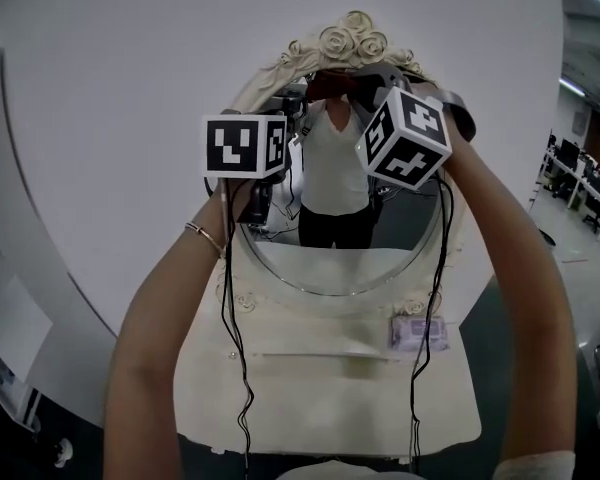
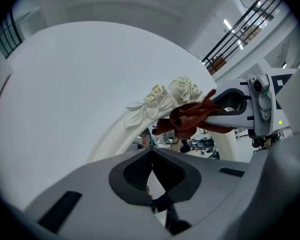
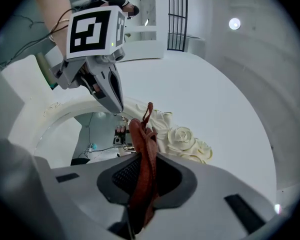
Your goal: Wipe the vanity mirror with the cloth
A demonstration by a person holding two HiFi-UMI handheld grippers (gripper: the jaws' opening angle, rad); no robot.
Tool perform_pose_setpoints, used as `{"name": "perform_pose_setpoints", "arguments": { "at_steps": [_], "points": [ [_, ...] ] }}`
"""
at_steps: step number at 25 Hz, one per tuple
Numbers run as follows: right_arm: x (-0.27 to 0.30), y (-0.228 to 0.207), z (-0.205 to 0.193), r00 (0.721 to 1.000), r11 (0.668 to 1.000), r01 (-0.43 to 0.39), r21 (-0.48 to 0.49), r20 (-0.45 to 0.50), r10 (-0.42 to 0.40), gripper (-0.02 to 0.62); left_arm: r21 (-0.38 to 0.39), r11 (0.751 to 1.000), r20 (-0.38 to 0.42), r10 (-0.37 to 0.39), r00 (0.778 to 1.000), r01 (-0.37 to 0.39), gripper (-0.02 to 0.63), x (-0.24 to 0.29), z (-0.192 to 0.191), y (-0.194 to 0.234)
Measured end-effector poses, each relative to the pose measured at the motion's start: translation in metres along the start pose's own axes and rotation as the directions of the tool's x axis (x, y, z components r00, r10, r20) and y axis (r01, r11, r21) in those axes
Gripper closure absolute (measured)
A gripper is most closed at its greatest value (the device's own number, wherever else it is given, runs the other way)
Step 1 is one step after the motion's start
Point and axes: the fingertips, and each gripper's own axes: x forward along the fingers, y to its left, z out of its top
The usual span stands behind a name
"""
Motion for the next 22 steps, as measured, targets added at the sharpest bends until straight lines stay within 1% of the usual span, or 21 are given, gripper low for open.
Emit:
{"name": "perform_pose_setpoints", "arguments": {
  "at_steps": [4,8,15,17,22],
  "points": [
    [0.008,-0.001,-0.001,1.000,0.999,0.018,-0.029,-0.017,-0.019,0.532,-0.006,1.000,-0.001,-0.008,1.000,0.008,0.595,0.003,0.005,-0.004],
    [0.012,0.010,-0.004,1.000,0.999,0.006,-0.043,-0.022,-0.007,0.532,-0.010,1.000,-0.018,-0.012,1.000,0.012,0.595,0.005,-0.008,-0.007],
    [0.012,0.038,-0.012,1.000,0.999,-0.028,-0.026,-0.011,0.028,0.532,0.015,0.999,-0.065,-0.038,0.997,0.039,0.595,0.012,-0.058,-0.016],
    [0.012,0.049,-0.015,0.999,0.999,-0.038,-0.014,-0.013,0.038,0.532,0.002,0.999,-0.081,-0.047,0.996,0.047,0.595,0.013,-0.075,-0.018],
    [0.012,0.081,-0.022,0.998,0.997,-0.065,0.029,-0.016,0.065,0.532,-0.057,0.997,-0.125,-0.054,0.991,0.047,0.595,0.013,-0.117,-0.021]
  ]
}}
